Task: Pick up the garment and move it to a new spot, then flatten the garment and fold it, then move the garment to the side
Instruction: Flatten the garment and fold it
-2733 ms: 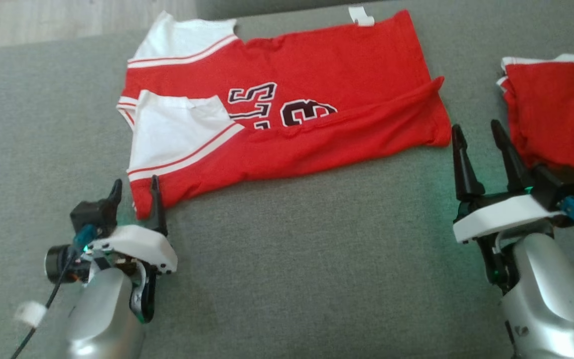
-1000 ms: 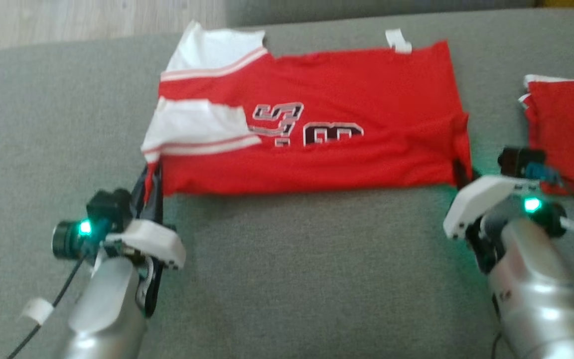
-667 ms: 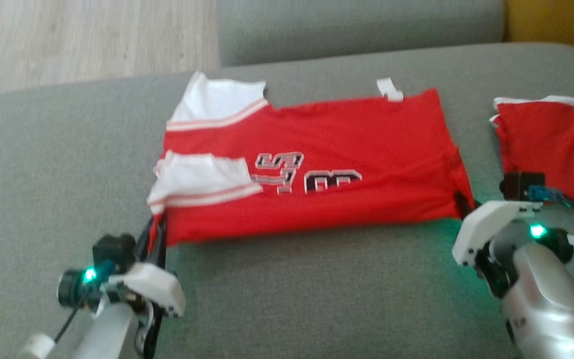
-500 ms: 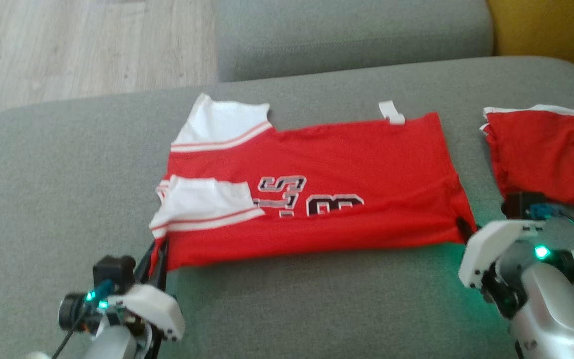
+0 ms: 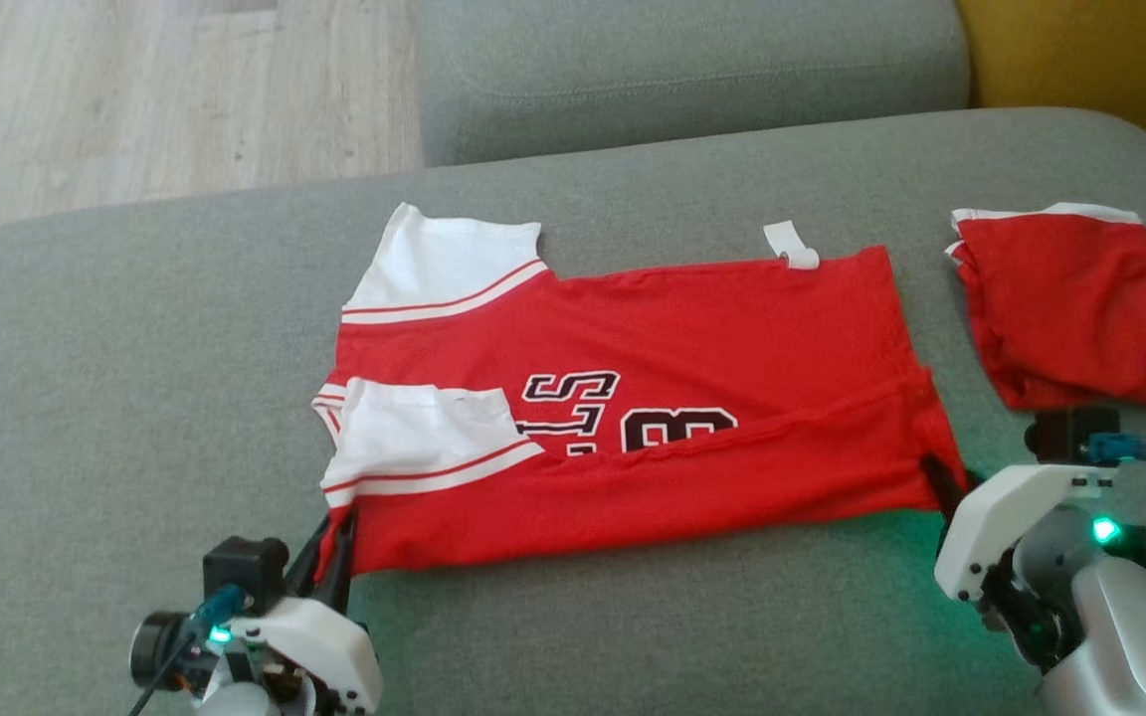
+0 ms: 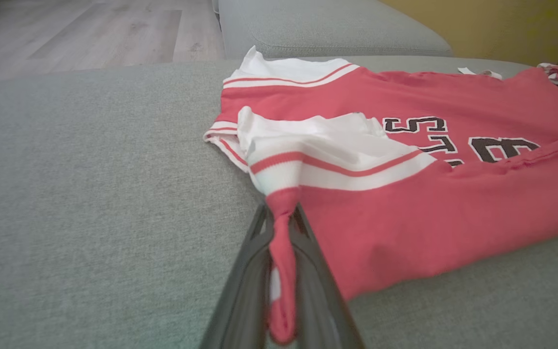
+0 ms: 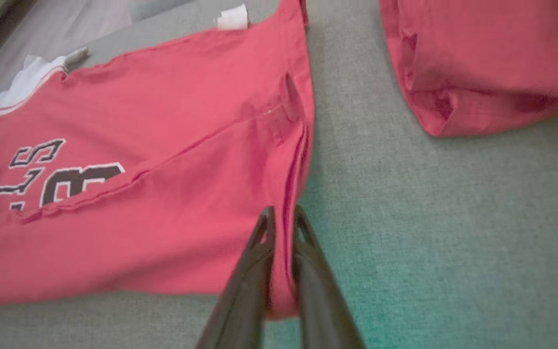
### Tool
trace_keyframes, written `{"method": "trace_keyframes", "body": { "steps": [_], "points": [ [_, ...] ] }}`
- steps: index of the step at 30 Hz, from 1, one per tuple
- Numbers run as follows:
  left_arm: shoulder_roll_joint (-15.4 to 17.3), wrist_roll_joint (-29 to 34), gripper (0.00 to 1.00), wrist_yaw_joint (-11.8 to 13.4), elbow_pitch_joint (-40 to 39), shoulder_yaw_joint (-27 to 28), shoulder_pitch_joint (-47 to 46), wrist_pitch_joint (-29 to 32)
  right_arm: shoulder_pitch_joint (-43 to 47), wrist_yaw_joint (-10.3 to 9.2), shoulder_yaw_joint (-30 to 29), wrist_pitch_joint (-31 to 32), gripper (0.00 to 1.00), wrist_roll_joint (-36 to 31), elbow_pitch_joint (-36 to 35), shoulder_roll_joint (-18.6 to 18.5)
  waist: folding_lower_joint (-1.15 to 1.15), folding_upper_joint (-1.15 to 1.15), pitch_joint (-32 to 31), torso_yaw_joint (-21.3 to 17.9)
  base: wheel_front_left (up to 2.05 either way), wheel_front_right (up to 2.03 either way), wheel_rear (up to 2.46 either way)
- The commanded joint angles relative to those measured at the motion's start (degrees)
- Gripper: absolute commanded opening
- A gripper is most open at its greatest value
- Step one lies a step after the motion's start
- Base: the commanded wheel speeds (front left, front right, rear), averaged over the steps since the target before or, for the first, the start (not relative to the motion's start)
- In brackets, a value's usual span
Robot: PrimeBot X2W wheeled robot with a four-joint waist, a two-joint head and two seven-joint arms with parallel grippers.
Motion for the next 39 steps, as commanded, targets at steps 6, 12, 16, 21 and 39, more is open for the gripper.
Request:
{"method": "trace_keyframes", "body": {
  "steps": [6, 12, 16, 21, 39],
  "points": [
    [1.06, -0.16, 1.00, 2.94, -4.34, 4.02, -4.10, -5.94, -2.05, -0.04, -0.54, -6.75, 1.00, 1.47, -7.43, 0.74, 0.00, 0.00, 1.85, -0.65, 0.00, 0.00, 0.00],
    [0.65, -0.74, 1.00, 3.82, -9.63, 8.13, -9.21, -12.07, -5.01, -0.04, -0.35, -18.10, 1.00, 2.55, -11.46, -0.61, 0.00, 0.00, 5.27, -1.07, 0.00, 0.00, 0.00],
    [0.94, -0.70, 1.00, 2.69, -11.49, 9.07, -12.04, -12.60, -6.89, -0.04, -0.31, -22.63, 1.00, 1.95, -12.26, -0.77, 0.00, 0.00, 7.60, -1.38, 0.00, 0.00, 0.00],
    [4.69, 0.61, 1.00, -0.90, -7.84, 7.68, -22.90, -7.83, -12.20, -0.04, -0.03, -26.20, 1.00, -0.36, -11.87, -0.82, 0.00, 0.00, 13.92, -2.36, 0.00, 0.00, 0.00],
    [14.40, 0.55, 1.00, -6.54, 16.11, -3.79, -52.84, 14.74, -24.61, -0.04, 0.45, -29.55, 1.00, -1.26, -10.40, 0.09, 0.00, 0.00, 27.55, -8.55, 0.00, 0.00, 0.00]
  ]
}}
